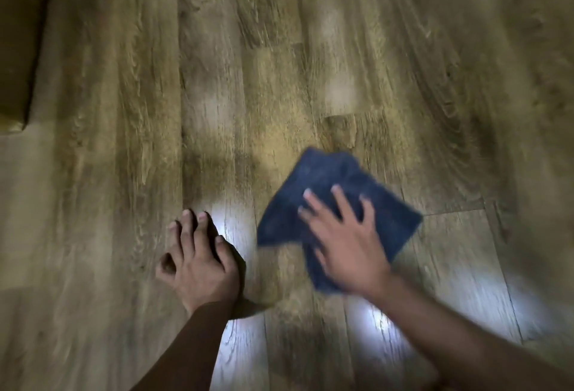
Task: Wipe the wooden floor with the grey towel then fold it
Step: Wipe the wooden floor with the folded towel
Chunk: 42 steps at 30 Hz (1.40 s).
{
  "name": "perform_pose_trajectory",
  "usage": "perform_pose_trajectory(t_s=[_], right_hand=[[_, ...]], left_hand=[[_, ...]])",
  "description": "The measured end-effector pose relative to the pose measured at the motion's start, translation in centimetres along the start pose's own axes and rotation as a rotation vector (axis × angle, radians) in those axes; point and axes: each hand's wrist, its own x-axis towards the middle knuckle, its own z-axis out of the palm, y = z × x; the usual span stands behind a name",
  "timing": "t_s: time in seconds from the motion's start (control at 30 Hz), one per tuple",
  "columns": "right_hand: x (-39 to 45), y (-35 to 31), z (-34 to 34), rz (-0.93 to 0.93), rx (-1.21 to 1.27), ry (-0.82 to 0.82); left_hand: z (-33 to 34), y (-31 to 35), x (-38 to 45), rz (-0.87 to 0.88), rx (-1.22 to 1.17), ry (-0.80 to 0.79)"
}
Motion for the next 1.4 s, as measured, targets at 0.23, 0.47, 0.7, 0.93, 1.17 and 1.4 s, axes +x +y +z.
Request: perform_pose_trajectory(t_s=[0.23, 0.47, 0.7, 0.93, 1.17, 1.4], right_hand=[[18.4, 9.2, -3.5, 0.585, 0.196, 0.054], [17.8, 3.2, -3.2, 0.494, 0.185, 0.109], [2.8, -7.9, 0.4, -0.028, 0.054, -0.039], [-0.9, -2.5, 0.5, -0.097, 0.03, 0.001], [9.4, 11.9, -1.9, 0.479, 0.165, 0.119], [10.5, 11.4, -1.9, 0.593, 0.208, 0.176]], left_hand=[[0.9, -0.6, 0.1, 0.025, 0.01, 0.037], [0.8, -0.4, 0.2, 0.035, 0.023, 0.059], [0.0, -0.2, -0.1, 0.043, -0.012, 0.046], [-0.2, 0.0, 0.0, 0.029, -0.045, 0.054], [0.0, -0.1, -0.1, 0.019, -0.032, 0.032], [0.2, -0.1, 0.0, 0.012, 0.002, 0.026]])
